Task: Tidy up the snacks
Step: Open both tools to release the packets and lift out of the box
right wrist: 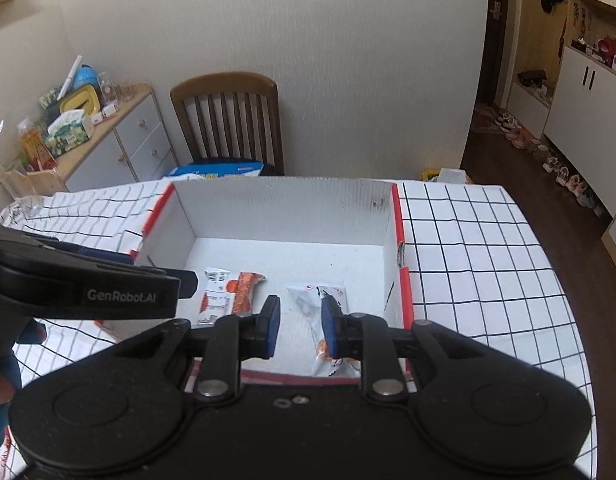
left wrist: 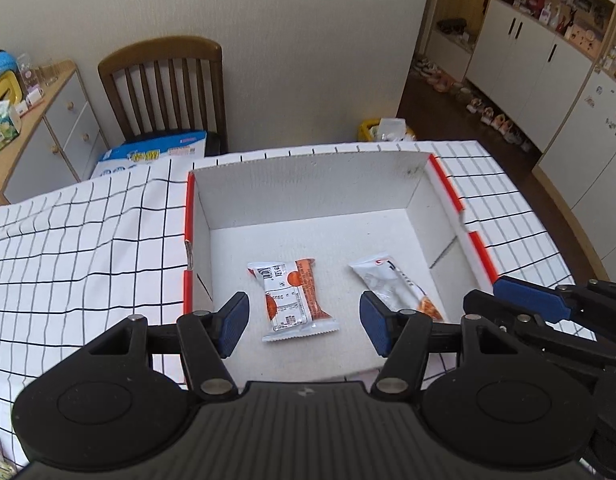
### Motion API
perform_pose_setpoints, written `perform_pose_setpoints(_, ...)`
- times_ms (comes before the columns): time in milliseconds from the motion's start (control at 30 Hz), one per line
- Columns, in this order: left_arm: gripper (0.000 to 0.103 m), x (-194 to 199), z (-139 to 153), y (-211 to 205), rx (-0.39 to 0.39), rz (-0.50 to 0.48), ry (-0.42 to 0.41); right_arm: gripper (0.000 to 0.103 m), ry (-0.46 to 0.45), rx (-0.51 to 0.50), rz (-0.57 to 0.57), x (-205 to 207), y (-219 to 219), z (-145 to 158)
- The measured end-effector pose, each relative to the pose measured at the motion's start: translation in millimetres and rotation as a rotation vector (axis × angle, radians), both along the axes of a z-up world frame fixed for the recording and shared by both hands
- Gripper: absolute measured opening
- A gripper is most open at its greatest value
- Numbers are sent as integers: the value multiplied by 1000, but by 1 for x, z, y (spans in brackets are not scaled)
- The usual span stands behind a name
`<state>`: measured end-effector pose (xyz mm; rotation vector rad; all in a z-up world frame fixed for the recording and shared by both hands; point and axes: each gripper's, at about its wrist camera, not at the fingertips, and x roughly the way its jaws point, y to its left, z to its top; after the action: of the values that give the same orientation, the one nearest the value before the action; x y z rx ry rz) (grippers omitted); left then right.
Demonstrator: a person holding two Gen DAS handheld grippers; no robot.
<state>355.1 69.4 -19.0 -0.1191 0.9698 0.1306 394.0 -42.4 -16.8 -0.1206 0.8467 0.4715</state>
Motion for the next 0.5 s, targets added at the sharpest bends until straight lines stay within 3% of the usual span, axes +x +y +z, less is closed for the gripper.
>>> perform_pose_setpoints(500, 61, -66, 41, -10, 14, -8, -105, 24, -46, 69, 13, -48, -14, 34)
